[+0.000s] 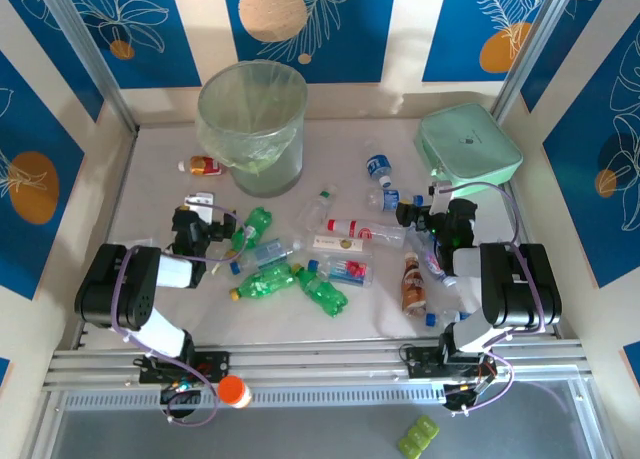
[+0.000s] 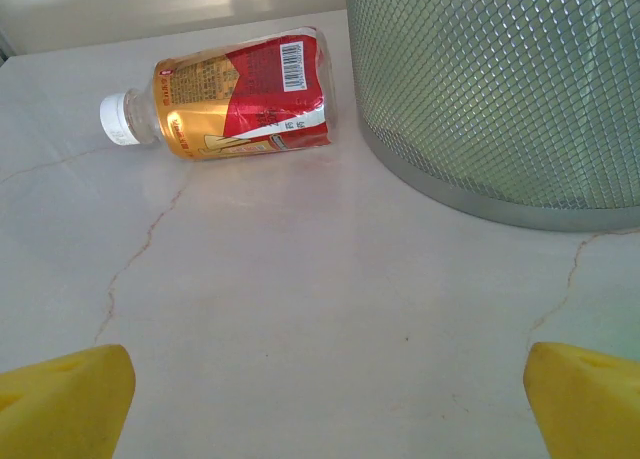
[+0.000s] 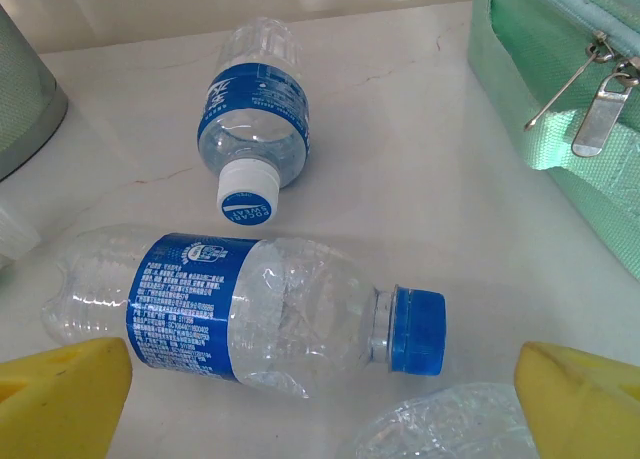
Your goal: Put the plastic bottles in the bin
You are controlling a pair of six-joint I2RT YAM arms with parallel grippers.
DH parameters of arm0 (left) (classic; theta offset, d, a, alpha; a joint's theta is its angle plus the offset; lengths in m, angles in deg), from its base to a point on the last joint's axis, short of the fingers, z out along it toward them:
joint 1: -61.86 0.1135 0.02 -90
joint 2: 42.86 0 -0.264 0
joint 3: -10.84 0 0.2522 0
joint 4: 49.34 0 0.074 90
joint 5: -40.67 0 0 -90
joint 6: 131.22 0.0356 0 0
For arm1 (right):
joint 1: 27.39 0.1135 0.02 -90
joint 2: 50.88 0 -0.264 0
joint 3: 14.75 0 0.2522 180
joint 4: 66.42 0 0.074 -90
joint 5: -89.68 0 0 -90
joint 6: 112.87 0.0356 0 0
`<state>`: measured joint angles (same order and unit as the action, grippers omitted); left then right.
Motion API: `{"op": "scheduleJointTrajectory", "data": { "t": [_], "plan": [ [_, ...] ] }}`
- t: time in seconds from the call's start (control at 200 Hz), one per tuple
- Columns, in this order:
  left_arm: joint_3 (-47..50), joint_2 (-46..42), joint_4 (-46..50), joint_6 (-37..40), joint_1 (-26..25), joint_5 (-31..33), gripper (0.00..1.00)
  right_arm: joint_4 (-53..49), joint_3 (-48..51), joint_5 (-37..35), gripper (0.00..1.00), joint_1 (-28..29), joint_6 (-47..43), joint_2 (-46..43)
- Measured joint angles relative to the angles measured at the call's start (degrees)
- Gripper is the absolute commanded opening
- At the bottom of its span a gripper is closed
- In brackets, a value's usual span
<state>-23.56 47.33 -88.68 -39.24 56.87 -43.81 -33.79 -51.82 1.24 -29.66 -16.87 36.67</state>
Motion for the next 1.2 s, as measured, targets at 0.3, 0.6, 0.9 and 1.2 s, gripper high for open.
{"op": "scheduleJointTrajectory", "data": {
  "t": [0.3,0.6,0.9,1.2],
  "plan": [
    [0.0,0.0,0.0,0.0,0.0,-0.2,0.99,0.0,0.0,0.0,0.99,0.0,0.0,0.0],
    [0.0,0.0,0.0,0.0,0.0,-0.2,0.99,-0.02,0.0,0.0,0.99,0.0,0.0,0.0],
    [0.0,0.0,0.0,0.0,0.0,-0.2,0.99,-0.02,0.0,0.0,0.99,0.04,0.0,0.0],
    [-0.07,-8.22,5.49,-0.22,0.0,1.18,0.99,-10.47,-3.89,-0.33,0.99,0.35,0.0,-5.38]
  ]
}}
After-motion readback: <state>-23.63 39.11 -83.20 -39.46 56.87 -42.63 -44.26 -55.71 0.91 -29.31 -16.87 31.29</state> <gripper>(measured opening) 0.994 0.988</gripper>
